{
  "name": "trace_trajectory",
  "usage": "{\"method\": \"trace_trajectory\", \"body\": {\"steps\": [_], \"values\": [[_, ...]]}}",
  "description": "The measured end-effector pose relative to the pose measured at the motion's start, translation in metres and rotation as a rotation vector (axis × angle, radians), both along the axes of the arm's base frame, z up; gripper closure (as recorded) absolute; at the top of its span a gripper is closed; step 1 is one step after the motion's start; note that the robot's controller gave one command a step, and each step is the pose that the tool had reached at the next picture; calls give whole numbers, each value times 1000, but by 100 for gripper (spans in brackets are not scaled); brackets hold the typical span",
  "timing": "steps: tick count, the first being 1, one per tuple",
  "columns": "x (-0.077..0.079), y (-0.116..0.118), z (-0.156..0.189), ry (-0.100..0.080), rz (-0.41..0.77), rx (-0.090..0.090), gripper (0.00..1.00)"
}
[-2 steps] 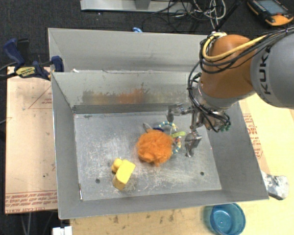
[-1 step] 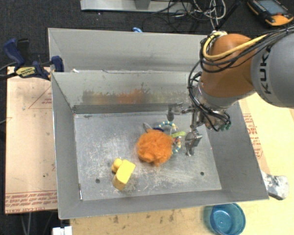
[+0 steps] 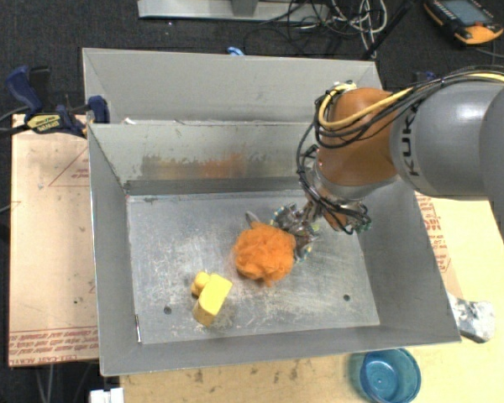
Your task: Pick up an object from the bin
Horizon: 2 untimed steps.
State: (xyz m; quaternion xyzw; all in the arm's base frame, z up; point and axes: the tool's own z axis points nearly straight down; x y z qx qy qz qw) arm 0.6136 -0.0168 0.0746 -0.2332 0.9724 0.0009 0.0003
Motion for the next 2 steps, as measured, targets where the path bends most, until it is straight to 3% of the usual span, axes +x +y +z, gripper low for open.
{"method": "trace_trajectory", "body": {"steps": [1, 2], "values": [[0, 0, 0, 0, 0, 0, 100], [9, 25, 201, -1, 115, 0, 100]]}}
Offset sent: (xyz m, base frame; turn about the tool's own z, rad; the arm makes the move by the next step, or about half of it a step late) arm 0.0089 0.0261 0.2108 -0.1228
